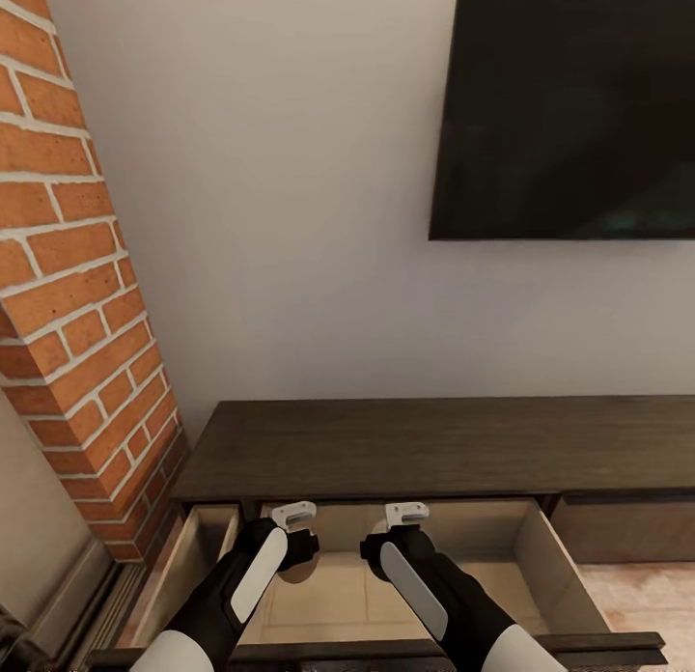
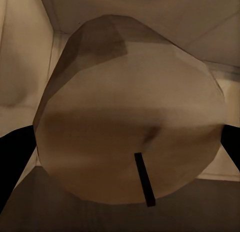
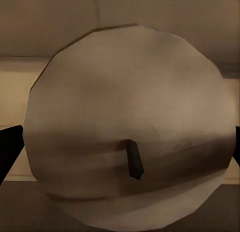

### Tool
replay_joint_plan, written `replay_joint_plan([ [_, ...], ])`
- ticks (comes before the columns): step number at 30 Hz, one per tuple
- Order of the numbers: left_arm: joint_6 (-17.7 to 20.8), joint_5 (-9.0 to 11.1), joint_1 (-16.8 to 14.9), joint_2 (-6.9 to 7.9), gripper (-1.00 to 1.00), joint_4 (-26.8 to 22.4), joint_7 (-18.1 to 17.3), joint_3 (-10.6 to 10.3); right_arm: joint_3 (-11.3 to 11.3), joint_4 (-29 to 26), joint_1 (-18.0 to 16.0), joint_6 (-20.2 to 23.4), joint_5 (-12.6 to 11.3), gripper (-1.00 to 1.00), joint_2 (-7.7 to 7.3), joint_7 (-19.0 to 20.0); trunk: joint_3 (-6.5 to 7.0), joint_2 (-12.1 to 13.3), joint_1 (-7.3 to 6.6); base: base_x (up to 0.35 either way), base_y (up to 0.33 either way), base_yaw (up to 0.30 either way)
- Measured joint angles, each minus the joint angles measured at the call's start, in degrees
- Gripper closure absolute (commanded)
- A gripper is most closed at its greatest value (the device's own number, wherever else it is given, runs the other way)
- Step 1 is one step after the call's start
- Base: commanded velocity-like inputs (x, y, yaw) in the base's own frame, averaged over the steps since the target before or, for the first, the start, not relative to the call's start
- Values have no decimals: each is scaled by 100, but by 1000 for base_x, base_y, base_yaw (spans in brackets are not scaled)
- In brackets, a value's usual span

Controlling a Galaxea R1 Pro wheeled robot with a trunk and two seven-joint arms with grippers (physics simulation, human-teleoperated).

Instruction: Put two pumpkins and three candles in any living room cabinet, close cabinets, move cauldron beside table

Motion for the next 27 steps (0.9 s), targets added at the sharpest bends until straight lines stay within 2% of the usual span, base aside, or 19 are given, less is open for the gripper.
replay_joint_plan([
  [27, 2, 0, 0, 1, 100, 5, -2, 0, -4, 6, 0, -4, -10, 100, 0, 8, -485, -1083, 593, 0, 0, 0],
])
